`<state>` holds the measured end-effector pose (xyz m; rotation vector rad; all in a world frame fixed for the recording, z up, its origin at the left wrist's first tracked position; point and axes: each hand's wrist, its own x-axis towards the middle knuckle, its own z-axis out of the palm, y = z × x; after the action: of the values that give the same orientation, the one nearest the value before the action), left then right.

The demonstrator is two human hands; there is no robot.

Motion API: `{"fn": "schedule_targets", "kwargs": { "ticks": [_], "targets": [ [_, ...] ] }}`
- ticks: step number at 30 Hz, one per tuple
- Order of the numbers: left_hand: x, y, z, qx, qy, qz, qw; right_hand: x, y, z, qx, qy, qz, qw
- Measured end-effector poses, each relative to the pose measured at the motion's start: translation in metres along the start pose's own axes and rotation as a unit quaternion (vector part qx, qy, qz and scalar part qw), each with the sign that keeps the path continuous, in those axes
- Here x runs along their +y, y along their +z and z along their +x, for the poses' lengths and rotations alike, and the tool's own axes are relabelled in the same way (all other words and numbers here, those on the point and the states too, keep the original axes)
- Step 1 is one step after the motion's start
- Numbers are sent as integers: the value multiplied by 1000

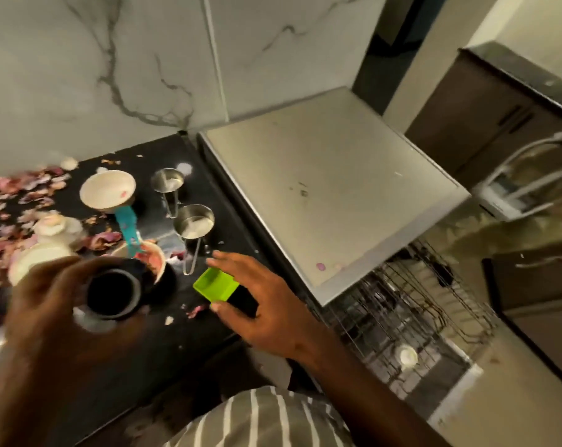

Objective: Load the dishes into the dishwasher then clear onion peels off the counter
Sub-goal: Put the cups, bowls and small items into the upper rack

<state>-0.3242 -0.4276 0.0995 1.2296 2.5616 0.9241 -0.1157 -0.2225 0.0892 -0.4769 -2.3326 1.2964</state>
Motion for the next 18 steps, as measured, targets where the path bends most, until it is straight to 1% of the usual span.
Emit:
{"fn": "schedule_targets", "kwargs": {
  "ticks": [1, 2, 3, 5, 6, 8, 11, 12, 14, 18],
  "targets": [
    [40, 9, 11, 13, 27, -1, 1000, -5, -6, -3, -1, 7, 17, 1000],
    [76, 13, 17, -3, 98, 3, 995, -8, -10, -5, -6, 14, 23, 1000],
    [94, 26, 21, -26, 137, 8, 990, -9, -16, -10, -3, 22, 17, 1000],
    [110, 55, 26, -94, 186, 47, 977, -1, -30, -20, 28, 44, -8, 999],
    [118, 67, 30, -115, 192, 38, 974, 5, -39, -27, 46, 61, -14, 997],
    [135, 86, 35, -136, 218, 19, 966, 17, -57, -40, 65, 98, -17, 993],
    [170, 119, 37, -165, 316, 5, 934, 30, -76, -62, 89, 150, -20, 985],
    [181, 127, 36, -180, 334, 10, 925, 33, -81, -67, 102, 167, -30, 980],
    [198, 145, 35, -211, 338, 18, 917, 41, -93, -78, 131, 204, -42, 969],
    [222, 177, 39, -274, 333, 3, 902, 62, -116, -100, 176, 254, -11, 951]
  ]
}}
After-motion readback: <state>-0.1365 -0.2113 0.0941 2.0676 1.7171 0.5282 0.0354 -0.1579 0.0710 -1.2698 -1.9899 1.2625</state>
